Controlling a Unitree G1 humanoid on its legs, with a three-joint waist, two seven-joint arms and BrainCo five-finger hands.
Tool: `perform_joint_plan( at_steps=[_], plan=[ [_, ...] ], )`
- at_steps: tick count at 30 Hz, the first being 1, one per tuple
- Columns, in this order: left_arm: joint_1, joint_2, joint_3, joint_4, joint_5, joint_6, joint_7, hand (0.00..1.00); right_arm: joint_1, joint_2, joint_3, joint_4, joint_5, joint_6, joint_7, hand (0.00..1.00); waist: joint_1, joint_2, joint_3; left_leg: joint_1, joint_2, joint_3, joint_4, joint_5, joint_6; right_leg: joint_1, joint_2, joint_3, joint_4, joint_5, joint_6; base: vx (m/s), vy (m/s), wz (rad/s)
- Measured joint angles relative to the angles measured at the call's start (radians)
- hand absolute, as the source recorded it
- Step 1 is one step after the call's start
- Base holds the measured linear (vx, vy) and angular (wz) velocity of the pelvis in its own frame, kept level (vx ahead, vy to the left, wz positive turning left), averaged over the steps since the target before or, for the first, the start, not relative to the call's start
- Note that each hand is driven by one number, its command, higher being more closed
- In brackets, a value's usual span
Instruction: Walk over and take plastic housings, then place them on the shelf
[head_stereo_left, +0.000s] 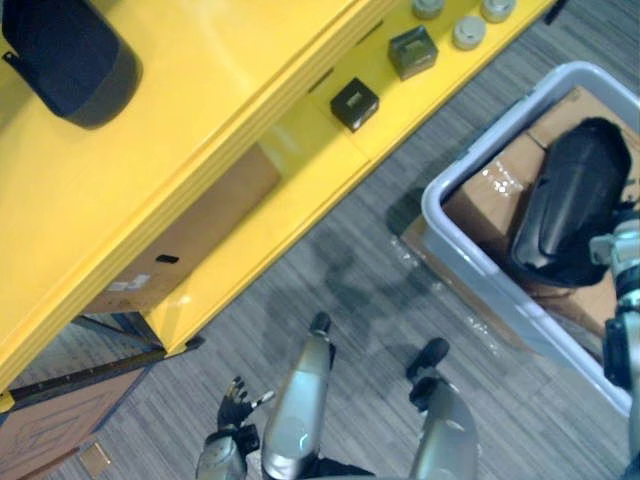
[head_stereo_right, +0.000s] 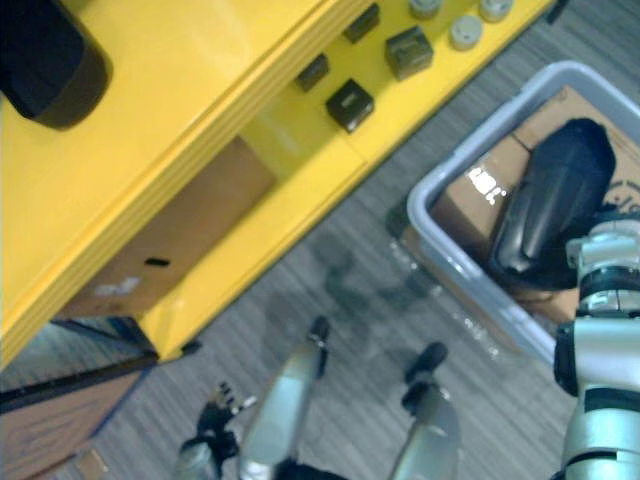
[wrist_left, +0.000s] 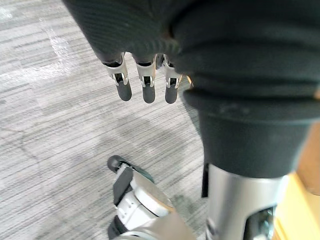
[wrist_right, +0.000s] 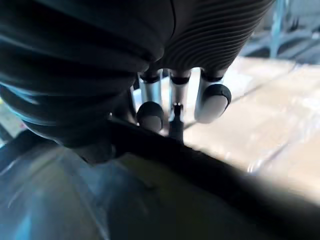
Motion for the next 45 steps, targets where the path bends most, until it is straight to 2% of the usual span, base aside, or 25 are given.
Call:
perform_joint_plan(
  at_steps=[3, 6, 10, 16, 19, 22, 24, 28, 30, 31, 33, 36, 38, 40, 42, 43, 45],
  plan=[
    [0.000, 0.007, -0.018, -0.080, -0.042, -0.040, 0.004, 0.00, 0.000, -0.014, 0.023, -0.005, -0.042, -0.003, -0.028, 1.00, -0.003, 0.000, 0.000, 0.003, 0.004, -0.001, 0.001, 0.000, 0.000, 0.011, 0.006, -0.005, -0.015, 0.005, -0.001, -0.01, 0.049, -0.01],
    [-0.001, 0.023, -0.051, -0.204, -0.074, -0.047, 0.009, 0.00, 0.001, -0.022, 0.024, -0.056, -0.072, -0.009, -0.063, 1.00, -0.014, -0.001, 0.000, 0.007, 0.008, -0.002, 0.003, 0.000, 0.000, 0.023, 0.012, -0.008, -0.025, 0.015, -0.002, 0.00, 0.046, 0.00],
    [-0.013, 0.071, -0.065, -0.457, -0.088, -0.045, 0.021, 0.00, 0.018, -0.024, 0.038, -0.141, -0.134, -0.013, -0.069, 1.00, -0.027, -0.008, -0.002, 0.030, 0.016, 0.000, -0.001, 0.000, 0.000, 0.053, 0.022, -0.011, -0.046, 0.023, -0.004, 0.00, 0.047, -0.01],
    [-0.034, 0.085, -0.068, -0.664, -0.074, -0.014, 0.020, 0.00, 0.064, -0.023, 0.042, -0.199, -0.136, -0.044, -0.087, 1.00, -0.042, -0.025, 0.001, 0.083, 0.021, 0.005, -0.023, 0.003, -0.004, 0.102, 0.026, -0.013, -0.060, 0.024, -0.004, 0.02, 0.032, 0.01],
    [-0.055, 0.113, -0.084, -0.791, -0.075, 0.058, -0.002, 0.00, 0.087, -0.016, 0.041, -0.232, -0.154, -0.076, -0.096, 1.00, -0.051, -0.053, -0.002, 0.106, 0.030, 0.021, -0.043, 0.007, -0.008, 0.113, 0.032, -0.005, -0.068, 0.024, -0.006, 0.02, 0.030, -0.09],
    [-0.077, 0.131, -0.090, -0.830, -0.077, 0.107, -0.023, 0.00, 0.088, -0.003, 0.028, -0.243, -0.172, -0.088, -0.106, 1.00, -0.056, -0.064, -0.001, 0.118, 0.032, 0.030, -0.053, 0.010, -0.008, 0.115, 0.034, 0.005, -0.072, 0.026, -0.008, 0.01, 0.016, -0.08],
    [-0.101, 0.150, -0.106, -0.862, -0.087, 0.181, -0.051, 0.00, 0.089, 0.023, 0.012, -0.268, -0.176, -0.091, -0.107, 1.00, -0.074, -0.066, -0.001, 0.126, 0.038, 0.034, -0.053, 0.011, -0.009, 0.128, 0.040, 0.003, -0.083, 0.030, -0.009, 0.01, 0.018, -0.01],
    [-0.172, 0.161, -0.123, -0.870, -0.109, 0.294, -0.123, 0.00, 0.089, 0.050, 0.010, -0.304, -0.189, -0.106, -0.117, 1.00, -0.079, -0.075, 0.001, 0.138, 0.042, 0.046, -0.067, 0.014, -0.011, 0.130, 0.043, 0.010, -0.092, 0.036, -0.012, 0.01, 0.029, -0.07],
    [-0.200, 0.162, -0.139, -0.869, -0.128, 0.332, -0.143, 0.00, 0.089, 0.059, 0.010, -0.337, -0.197, -0.114, -0.136, 1.00, -0.084, -0.076, 0.001, 0.137, 0.046, 0.051, -0.069, 0.015, -0.011, 0.130, 0.047, 0.013, -0.104, 0.045, -0.013, 0.00, 0.024, -0.08],
    [-0.231, 0.163, -0.160, -0.865, -0.159, 0.369, -0.162, 0.00, 0.088, 0.075, 0.010, -0.364, -0.198, -0.135, -0.155, 1.00, -0.094, -0.081, 0.002, 0.137, 0.047, 0.056, -0.069, 0.016, -0.011, 0.131, 0.050, 0.017, -0.111, 0.050, -0.013, 0.00, 0.034, -0.09],
    [-0.287, 0.168, -0.193, -0.822, -0.177, 0.400, -0.169, 0.00, 0.088, 0.106, 0.008, -0.393, -0.198, -0.156, -0.174, 1.00, -0.111, -0.096, -0.001, 0.140, 0.052, 0.063, -0.070, 0.016, -0.011, 0.131, 0.053, 0.024, -0.115, 0.054, -0.014, 0.01, 0.040, -0.14],
    [-0.385, 0.181, -0.242, -0.718, -0.275, 0.438, -0.169, 0.00, 0.088, 0.162, 0.001, -0.441, -0.216, -0.209, -0.192, 1.00, -0.132, -0.144, -0.006, 0.162, 0.064, 0.093, -0.085, 0.018, -0.014, 0.131, 0.063, 0.047, -0.129, 0.063, -0.019, 0.01, 0.018, -0.24],
    [-0.431, 0.177, -0.268, -0.681, -0.296, 0.442, -0.168, 0.00, 0.088, 0.168, -0.002, -0.477, -0.218, -0.235, -0.206, 1.00, -0.140, -0.158, -0.002, 0.172, 0.071, 0.109, -0.089, 0.017, -0.014, 0.136, 0.072, 0.062, -0.142, 0.072, -0.021, 0.00, 0.013, -0.20],
    [-0.468, 0.157, -0.288, -0.638, -0.315, 0.442, -0.138, 0.00, 0.088, 0.186, -0.010, -0.520, -0.236, -0.264, -0.220, 1.00, -0.159, -0.164, -0.003, 0.200, 0.074, 0.126, -0.103, 0.018, -0.016, 0.150, 0.075, 0.075, -0.154, 0.077, -0.020, 0.01, 0.033, -0.22],
    [-0.488, 0.148, -0.305, -0.615, -0.315, 0.441, -0.115, 0.00, 0.088, 0.201, -0.013, -0.559, -0.247, -0.283, -0.220, 1.00, -0.163, -0.169, -0.003, 0.220, 0.077, 0.146, -0.116, 0.019, -0.017, 0.151, 0.077, 0.094, -0.154, 0.078, -0.020, 0.01, 0.025, -0.25],
    [-0.503, 0.137, -0.315, -0.600, -0.314, 0.441, -0.091, 0.00, 0.089, 0.217, -0.016, -0.590, -0.255, -0.296, -0.220, 1.00, -0.180, -0.170, -0.002, 0.226, 0.077, 0.149, -0.124, 0.021, -0.018, 0.159, 0.077, 0.096, -0.156, 0.078, -0.020, 0.01, 0.018, -0.14],
    [-0.533, 0.116, -0.327, -0.573, -0.312, 0.438, -0.041, 0.00, 0.105, 0.237, -0.020, -0.634, -0.259, -0.308, -0.220, 1.00, -0.186, -0.176, -0.001, 0.248, 0.079, 0.162, -0.134, 0.021, -0.018, 0.173, 0.082, 0.103, -0.165, 0.078, -0.020, 0.02, 0.020, -0.14]
  ],
)
